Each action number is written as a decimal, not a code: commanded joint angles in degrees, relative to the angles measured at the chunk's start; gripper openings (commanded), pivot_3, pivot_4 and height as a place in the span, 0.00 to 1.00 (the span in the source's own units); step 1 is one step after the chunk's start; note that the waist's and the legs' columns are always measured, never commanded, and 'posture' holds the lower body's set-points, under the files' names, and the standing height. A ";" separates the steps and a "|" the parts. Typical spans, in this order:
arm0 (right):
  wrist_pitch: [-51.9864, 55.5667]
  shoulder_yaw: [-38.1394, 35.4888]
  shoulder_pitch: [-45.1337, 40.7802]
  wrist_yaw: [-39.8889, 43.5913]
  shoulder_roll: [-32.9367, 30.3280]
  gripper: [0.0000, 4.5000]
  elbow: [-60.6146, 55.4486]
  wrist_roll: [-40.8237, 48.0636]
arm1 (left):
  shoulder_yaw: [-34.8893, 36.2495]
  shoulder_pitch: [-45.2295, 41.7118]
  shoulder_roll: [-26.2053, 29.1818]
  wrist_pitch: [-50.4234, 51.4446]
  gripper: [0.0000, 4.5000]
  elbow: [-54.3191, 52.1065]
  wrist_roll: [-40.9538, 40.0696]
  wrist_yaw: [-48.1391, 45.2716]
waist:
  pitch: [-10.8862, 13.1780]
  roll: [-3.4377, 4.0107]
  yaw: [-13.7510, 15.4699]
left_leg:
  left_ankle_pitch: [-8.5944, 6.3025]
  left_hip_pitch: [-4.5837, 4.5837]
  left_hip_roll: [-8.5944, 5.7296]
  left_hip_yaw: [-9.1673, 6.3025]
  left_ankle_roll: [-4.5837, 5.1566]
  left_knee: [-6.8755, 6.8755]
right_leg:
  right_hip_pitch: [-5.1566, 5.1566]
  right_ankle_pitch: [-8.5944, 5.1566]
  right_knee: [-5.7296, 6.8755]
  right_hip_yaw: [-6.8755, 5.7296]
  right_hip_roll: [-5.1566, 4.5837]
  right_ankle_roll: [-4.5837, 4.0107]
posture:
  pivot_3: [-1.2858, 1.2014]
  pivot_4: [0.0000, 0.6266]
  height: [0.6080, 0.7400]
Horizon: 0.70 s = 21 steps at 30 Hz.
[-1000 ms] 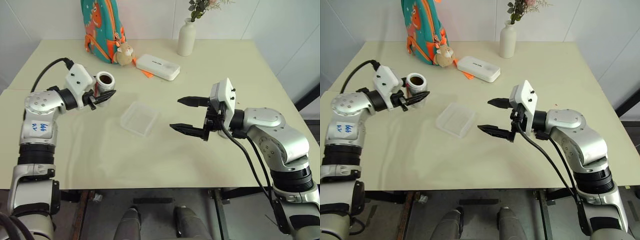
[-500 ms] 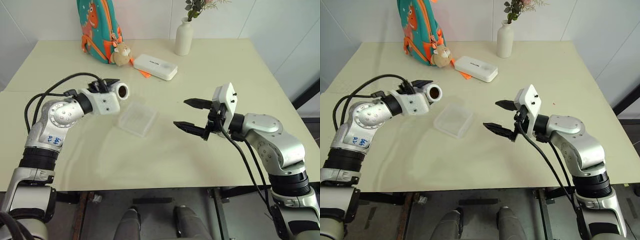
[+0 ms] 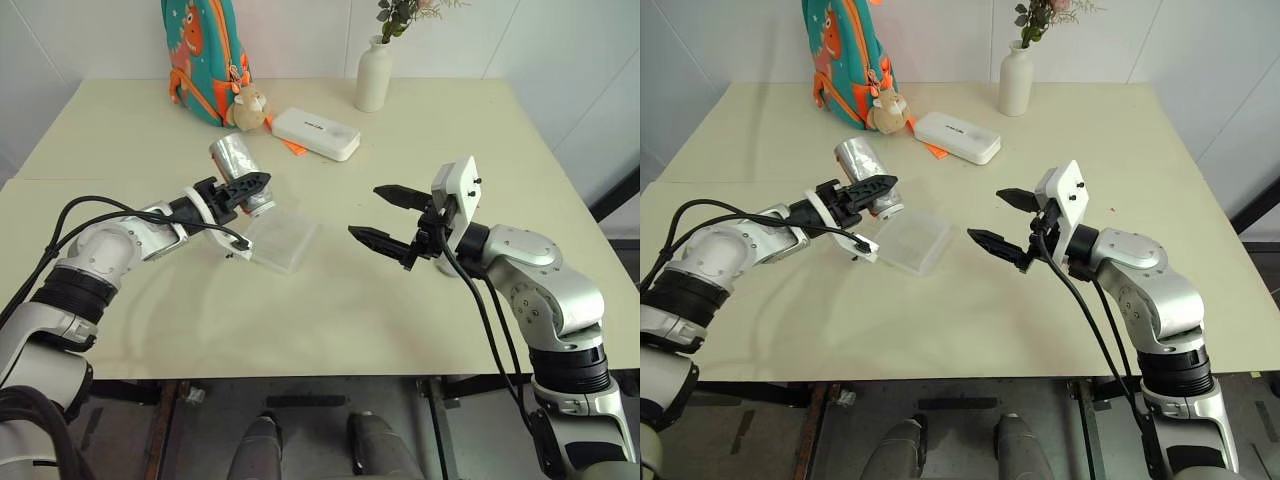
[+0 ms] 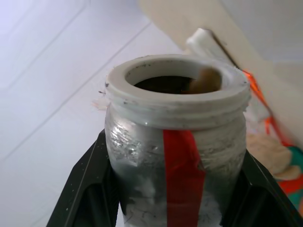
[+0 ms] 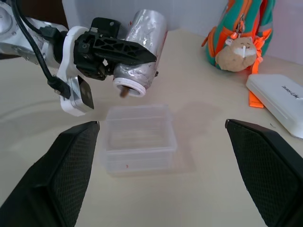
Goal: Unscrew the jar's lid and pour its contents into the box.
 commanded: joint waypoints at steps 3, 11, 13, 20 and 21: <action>-0.78 -2.52 0.91 -1.67 1.06 1.00 -2.63 1.57 | -1.76 -3.01 1.78 2.61 0.47 2.18 2.95 3.09 | 0.00 0.00 -0.14 | 0.00 0.01 0.00 0.00 0.00 -0.01 | -0.02 0.00 0.05 0.00 0.01 0.00 | 0.52 0.24 1.00; -1.32 -2.89 1.09 -1.73 1.57 1.00 -2.21 2.21 | -0.66 -2.91 3.43 -1.23 0.47 2.58 -1.99 1.40 | 0.00 0.00 0.47 | 0.00 0.01 0.00 0.01 0.00 -0.01 | -0.03 0.00 0.07 -0.01 0.01 0.00 | 0.52 0.24 1.00; -1.26 -2.77 1.09 -1.68 1.72 1.00 -2.18 2.22 | 0.89 -2.40 3.51 -3.26 0.47 1.05 -5.72 0.00 | 0.00 0.00 0.62 | 0.01 0.00 0.00 0.01 -0.01 0.00 | -0.03 0.00 0.06 -0.01 0.00 0.00 | 0.52 0.24 1.00; -0.75 -2.72 1.68 -0.94 1.20 1.00 -2.64 2.45 | 12.55 1.26 0.01 -13.87 0.47 8.22 -40.82 -20.03 | -0.01 0.01 0.40 | 0.01 0.02 0.02 0.02 -0.01 0.00 | -0.03 0.00 0.11 0.00 0.00 -0.01 | 0.52 0.24 1.00; -0.64 -2.76 1.72 -0.85 1.07 1.00 -2.71 2.55 | 14.83 1.85 -1.55 -12.23 0.47 9.15 -47.66 -26.23 | -0.01 0.01 0.39 | 0.01 0.05 0.02 0.04 -0.01 0.00 | -0.02 0.00 0.13 0.00 0.00 -0.01 | 0.52 0.24 1.00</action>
